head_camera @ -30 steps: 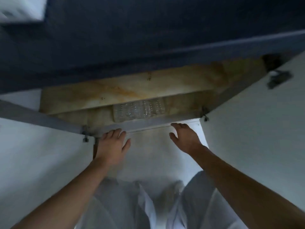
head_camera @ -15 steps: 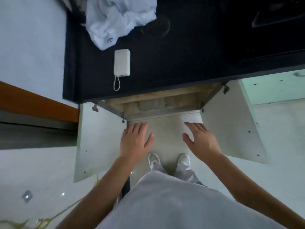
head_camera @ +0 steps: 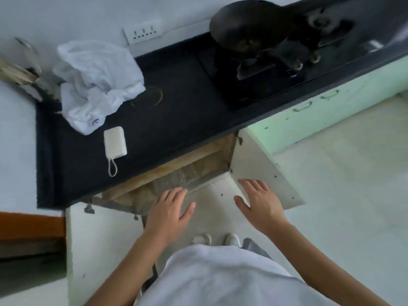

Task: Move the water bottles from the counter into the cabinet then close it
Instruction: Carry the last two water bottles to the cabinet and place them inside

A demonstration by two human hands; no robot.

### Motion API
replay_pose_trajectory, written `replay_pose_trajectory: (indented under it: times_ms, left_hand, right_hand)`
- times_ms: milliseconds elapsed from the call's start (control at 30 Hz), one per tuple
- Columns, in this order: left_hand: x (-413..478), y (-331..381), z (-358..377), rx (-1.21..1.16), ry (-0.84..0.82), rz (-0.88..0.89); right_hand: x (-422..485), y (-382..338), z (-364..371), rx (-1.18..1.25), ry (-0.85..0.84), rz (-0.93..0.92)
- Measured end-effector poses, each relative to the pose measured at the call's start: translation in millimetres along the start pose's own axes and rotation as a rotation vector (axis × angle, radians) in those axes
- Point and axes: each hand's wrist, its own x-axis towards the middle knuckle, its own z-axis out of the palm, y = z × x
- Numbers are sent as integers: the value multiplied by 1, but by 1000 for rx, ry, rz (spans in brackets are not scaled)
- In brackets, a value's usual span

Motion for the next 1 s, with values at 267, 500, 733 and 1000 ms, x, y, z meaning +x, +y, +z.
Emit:
replay_pose_trajectory:
  times_ms: [267, 500, 733, 1000]
  left_hand:
    - [89, 90, 22, 114, -102, 671]
    - [115, 228, 48, 214, -124, 1106]
    - [117, 357, 87, 209, -64, 1276]
    - [146, 437, 97, 217, 24, 1091]
  right_hand:
    - [-107, 42, 5, 64, 276, 493]
    - [-207, 75, 21, 99, 417, 937]
    - [-259, 162, 0, 113, 508, 1068]
    - [-252, 299, -53, 64, 491, 899]
